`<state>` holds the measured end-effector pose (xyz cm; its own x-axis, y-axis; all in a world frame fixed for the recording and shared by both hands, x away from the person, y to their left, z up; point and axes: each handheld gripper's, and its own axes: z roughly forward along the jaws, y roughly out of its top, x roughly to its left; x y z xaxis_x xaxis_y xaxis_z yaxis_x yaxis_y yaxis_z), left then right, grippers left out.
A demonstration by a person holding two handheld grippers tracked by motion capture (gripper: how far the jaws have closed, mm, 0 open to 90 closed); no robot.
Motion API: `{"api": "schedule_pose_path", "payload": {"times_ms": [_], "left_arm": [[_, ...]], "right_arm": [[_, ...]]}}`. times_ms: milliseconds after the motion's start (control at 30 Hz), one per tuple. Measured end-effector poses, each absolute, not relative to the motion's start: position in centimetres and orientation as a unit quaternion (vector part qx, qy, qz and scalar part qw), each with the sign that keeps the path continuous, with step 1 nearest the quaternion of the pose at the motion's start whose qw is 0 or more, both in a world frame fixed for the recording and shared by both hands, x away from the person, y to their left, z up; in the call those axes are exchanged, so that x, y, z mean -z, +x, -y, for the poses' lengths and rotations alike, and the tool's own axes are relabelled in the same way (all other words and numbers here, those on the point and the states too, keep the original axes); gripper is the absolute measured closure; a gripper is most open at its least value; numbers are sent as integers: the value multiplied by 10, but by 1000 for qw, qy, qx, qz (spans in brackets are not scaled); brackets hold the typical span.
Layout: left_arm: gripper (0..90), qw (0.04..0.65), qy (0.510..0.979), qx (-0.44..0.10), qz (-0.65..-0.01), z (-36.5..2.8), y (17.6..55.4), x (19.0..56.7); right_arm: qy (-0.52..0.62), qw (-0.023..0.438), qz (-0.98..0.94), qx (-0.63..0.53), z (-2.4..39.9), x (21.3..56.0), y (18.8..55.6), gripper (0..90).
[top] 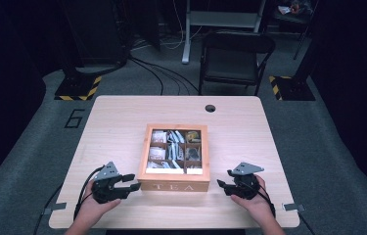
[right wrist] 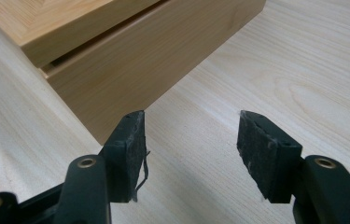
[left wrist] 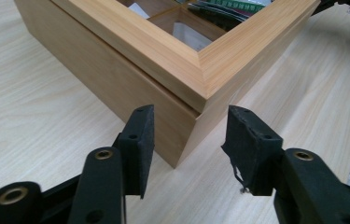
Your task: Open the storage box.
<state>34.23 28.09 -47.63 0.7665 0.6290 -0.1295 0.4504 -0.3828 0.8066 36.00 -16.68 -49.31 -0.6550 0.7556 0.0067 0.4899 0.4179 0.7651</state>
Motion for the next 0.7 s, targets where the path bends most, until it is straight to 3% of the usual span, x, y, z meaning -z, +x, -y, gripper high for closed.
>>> {"api": "schedule_pose_path", "payload": {"times_ms": [367, 700], "left_arm": [[618, 449, 821, -112, -336, -272, 343, 478], [619, 450, 821, -121, -330, -270, 341, 476]], "right_arm": [[377, 166, -825, -387, 165, 492, 359, 421], [365, 170, -826, -395, 163, 491, 358, 420]]}}
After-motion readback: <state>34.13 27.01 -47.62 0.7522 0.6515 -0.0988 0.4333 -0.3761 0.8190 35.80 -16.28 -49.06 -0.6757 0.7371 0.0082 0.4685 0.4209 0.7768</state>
